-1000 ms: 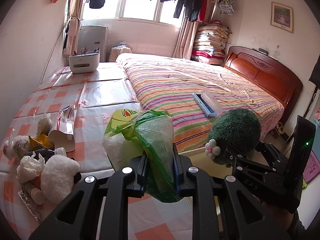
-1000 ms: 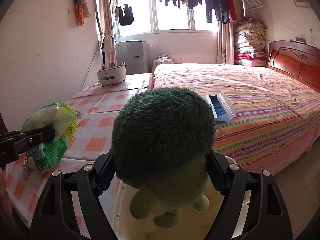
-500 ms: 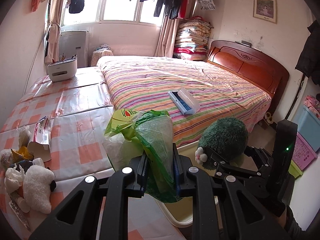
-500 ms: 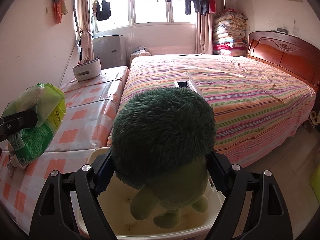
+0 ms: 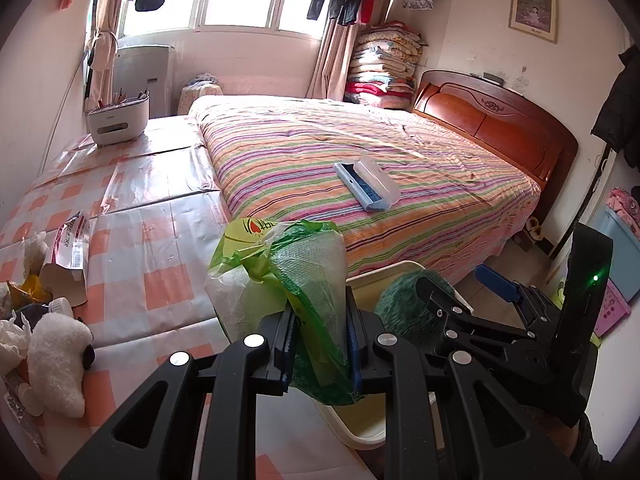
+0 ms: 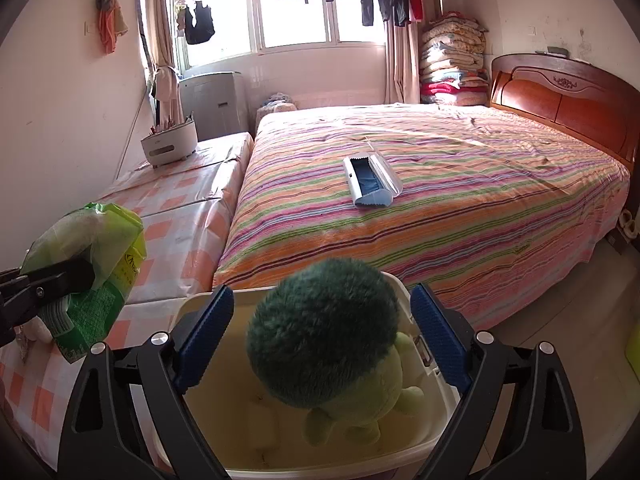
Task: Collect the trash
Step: 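Carry the broccoli plush over the cream bin and release it with the right gripper, then lower the green plastic bag into the cream bin and open the left gripper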
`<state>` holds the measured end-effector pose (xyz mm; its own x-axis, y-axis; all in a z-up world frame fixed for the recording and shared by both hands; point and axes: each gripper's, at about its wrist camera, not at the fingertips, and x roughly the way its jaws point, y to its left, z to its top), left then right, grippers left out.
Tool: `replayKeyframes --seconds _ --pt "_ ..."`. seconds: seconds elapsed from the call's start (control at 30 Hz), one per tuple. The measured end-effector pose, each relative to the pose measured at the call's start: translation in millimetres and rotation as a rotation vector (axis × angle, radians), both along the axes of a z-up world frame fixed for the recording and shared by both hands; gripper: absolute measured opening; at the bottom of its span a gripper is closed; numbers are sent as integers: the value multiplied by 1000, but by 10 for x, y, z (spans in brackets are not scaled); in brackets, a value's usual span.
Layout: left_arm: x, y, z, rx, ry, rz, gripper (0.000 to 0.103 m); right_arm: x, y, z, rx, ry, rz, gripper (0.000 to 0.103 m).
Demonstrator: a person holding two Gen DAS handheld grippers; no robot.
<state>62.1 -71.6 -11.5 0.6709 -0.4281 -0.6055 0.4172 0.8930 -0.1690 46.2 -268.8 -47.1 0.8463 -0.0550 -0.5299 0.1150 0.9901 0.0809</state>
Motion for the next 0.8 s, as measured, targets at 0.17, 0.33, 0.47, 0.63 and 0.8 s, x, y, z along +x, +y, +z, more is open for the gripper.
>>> replayKeyframes --seconds 0.17,0.33,0.47,0.63,0.8 --pt "23 -35 -40 3 11 -4 20 -17 -49 52 16 -25 -31 89" --pt "49 -135 -126 17 37 -35 21 -78 -168 119 36 -68 -82 89" --pt "20 -277 -212 38 53 -86 22 -103 -231 143 53 -86 -106 89" --pt "-33 -418 -293 75 61 -123 23 -126 -261 165 57 -99 -126 89" --pt "-62 -446 -291 85 52 -133 26 -135 -287 173 64 -103 -138 89"
